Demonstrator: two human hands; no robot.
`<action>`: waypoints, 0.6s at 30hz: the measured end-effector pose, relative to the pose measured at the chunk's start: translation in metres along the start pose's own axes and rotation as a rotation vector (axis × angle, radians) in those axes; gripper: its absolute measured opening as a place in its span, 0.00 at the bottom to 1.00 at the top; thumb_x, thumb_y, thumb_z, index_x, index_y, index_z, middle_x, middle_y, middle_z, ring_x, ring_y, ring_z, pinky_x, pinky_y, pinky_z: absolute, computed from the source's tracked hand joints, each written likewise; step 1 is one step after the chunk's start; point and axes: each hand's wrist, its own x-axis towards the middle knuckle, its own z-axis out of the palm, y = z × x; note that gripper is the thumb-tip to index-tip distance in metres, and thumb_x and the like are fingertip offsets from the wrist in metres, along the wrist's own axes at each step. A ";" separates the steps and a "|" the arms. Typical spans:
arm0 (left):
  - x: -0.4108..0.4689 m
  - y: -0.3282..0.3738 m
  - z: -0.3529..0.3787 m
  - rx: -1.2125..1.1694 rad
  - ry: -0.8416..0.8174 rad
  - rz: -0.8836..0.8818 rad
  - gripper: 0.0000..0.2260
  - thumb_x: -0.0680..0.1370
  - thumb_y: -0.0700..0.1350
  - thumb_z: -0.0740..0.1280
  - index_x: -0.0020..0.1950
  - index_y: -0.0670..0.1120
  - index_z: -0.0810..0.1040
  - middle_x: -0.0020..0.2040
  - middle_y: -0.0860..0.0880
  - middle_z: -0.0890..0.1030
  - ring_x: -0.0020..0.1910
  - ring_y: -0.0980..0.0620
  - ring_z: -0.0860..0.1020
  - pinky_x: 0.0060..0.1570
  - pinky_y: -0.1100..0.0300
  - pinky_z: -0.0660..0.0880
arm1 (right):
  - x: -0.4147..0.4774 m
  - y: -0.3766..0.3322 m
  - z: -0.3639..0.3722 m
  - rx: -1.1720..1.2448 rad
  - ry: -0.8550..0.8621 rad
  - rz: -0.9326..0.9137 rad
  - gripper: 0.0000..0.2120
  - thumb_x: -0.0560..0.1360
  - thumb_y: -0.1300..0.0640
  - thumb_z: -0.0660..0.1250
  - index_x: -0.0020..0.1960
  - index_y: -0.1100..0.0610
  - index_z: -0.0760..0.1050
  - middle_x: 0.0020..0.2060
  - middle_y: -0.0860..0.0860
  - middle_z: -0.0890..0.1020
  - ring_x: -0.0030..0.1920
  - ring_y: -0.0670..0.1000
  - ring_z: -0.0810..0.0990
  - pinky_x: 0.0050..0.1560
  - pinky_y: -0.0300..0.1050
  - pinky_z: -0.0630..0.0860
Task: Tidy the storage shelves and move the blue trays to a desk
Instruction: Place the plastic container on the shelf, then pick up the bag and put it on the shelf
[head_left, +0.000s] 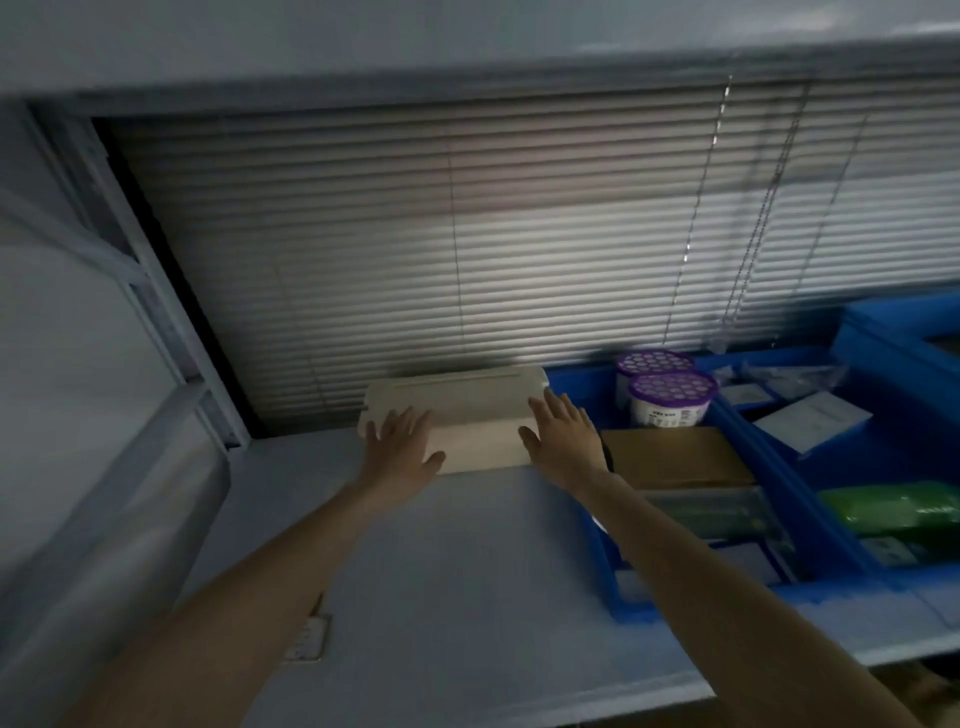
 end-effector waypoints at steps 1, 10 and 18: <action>-0.014 0.017 -0.004 -0.072 0.006 0.065 0.27 0.79 0.56 0.59 0.76 0.47 0.65 0.76 0.44 0.66 0.74 0.43 0.64 0.72 0.49 0.60 | -0.019 0.000 -0.012 0.070 -0.013 0.033 0.22 0.81 0.48 0.56 0.73 0.56 0.67 0.73 0.56 0.68 0.73 0.59 0.65 0.71 0.55 0.65; -0.213 0.203 0.020 -0.807 -0.327 0.190 0.08 0.81 0.49 0.63 0.47 0.48 0.79 0.41 0.52 0.83 0.41 0.55 0.81 0.42 0.56 0.78 | -0.321 0.090 -0.078 0.672 -0.016 0.585 0.12 0.81 0.53 0.62 0.43 0.57 0.79 0.34 0.53 0.82 0.32 0.49 0.80 0.33 0.47 0.75; -0.325 0.314 0.196 -0.601 -0.781 -0.016 0.07 0.77 0.46 0.65 0.40 0.50 0.78 0.41 0.44 0.84 0.40 0.45 0.81 0.45 0.46 0.78 | -0.523 0.283 0.013 0.848 -0.202 1.210 0.11 0.77 0.58 0.65 0.47 0.66 0.80 0.33 0.57 0.82 0.29 0.53 0.77 0.30 0.42 0.72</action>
